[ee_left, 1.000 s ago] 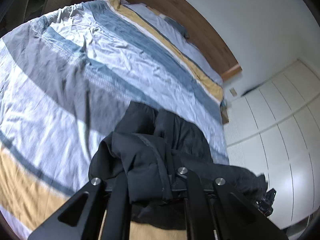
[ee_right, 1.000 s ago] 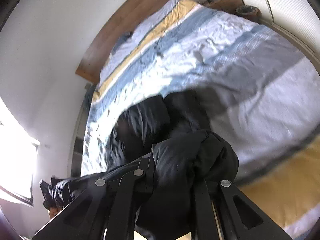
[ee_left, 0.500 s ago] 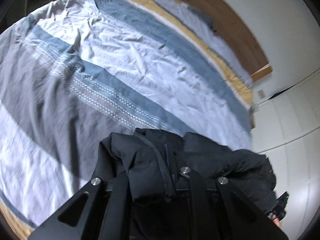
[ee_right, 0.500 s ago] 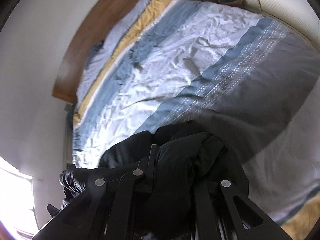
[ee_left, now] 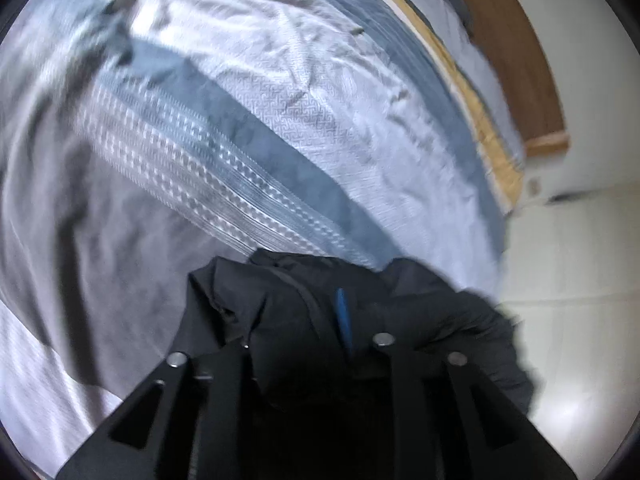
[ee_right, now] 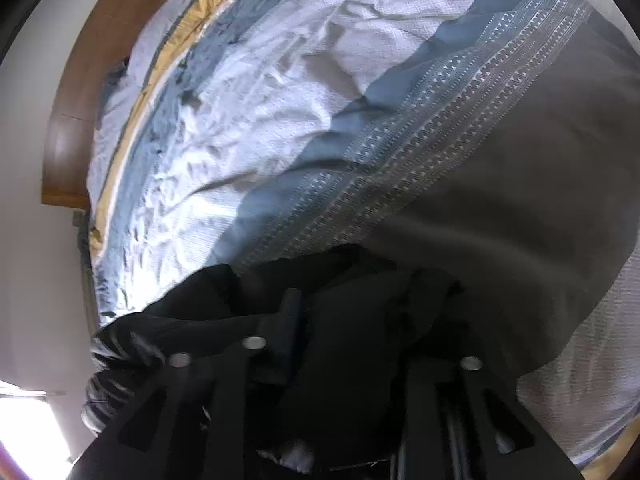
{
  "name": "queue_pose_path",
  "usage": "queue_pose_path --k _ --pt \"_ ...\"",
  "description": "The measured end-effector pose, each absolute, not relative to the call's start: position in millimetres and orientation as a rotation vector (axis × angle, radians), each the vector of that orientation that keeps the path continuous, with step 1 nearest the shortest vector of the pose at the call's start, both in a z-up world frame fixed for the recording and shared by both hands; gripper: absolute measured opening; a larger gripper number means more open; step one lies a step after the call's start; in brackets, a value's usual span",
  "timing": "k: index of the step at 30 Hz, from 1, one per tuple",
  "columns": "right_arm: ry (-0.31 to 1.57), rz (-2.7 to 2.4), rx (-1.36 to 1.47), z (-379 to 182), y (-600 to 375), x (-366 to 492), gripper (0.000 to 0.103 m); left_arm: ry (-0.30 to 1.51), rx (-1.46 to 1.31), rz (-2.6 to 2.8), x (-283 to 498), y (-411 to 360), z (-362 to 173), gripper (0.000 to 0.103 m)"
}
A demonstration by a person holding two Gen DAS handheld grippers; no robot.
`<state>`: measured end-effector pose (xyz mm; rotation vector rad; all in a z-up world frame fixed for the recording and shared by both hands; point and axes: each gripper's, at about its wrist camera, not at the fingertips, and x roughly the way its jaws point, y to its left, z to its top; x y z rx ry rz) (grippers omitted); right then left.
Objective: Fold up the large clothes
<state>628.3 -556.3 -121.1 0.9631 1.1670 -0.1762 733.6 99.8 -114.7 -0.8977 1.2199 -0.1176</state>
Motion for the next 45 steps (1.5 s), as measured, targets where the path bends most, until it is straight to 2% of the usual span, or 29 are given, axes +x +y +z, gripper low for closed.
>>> queue_pose_path --k 1,2,3,8,12,15,18,26,34,38,45 --pt "1.141 -0.167 0.986 -118 -558 628 0.056 1.209 -0.954 -0.128 731 106 -112 0.029" --pt "1.122 -0.162 1.000 -115 -560 628 0.071 1.189 -1.015 -0.142 729 116 -108 0.035" --pt "1.105 -0.165 1.003 -110 -561 627 0.077 1.173 -1.049 -0.146 728 121 -104 0.036" --pt "1.023 -0.162 0.992 -73 -571 625 0.078 1.052 -1.231 -0.168 717 152 -74 0.042" --pt "0.952 -0.167 0.819 -25 -564 618 0.081 0.981 -1.147 -0.128 704 166 -34 0.044" --pt "0.914 -0.130 0.711 6 -550 606 0.081 0.993 -0.950 -0.099 688 155 -3 0.044" --pt "0.912 -0.078 0.630 17 -527 593 0.081 1.036 -0.830 -0.124 666 133 5 0.044" --pt "0.957 0.015 0.474 -4 -461 544 0.081 1.121 -0.596 -0.100 607 55 -29 0.044" --pt "1.006 0.113 0.326 -36 -402 513 0.081 1.086 -0.490 -0.244 555 -40 -44 0.044" --pt "1.013 0.171 0.239 -51 -375 524 0.084 1.092 -0.389 -0.301 582 -87 -51 0.044" --pt "0.981 0.181 0.158 -63 -349 613 0.094 1.068 -0.254 -0.304 676 -135 -55 0.044"
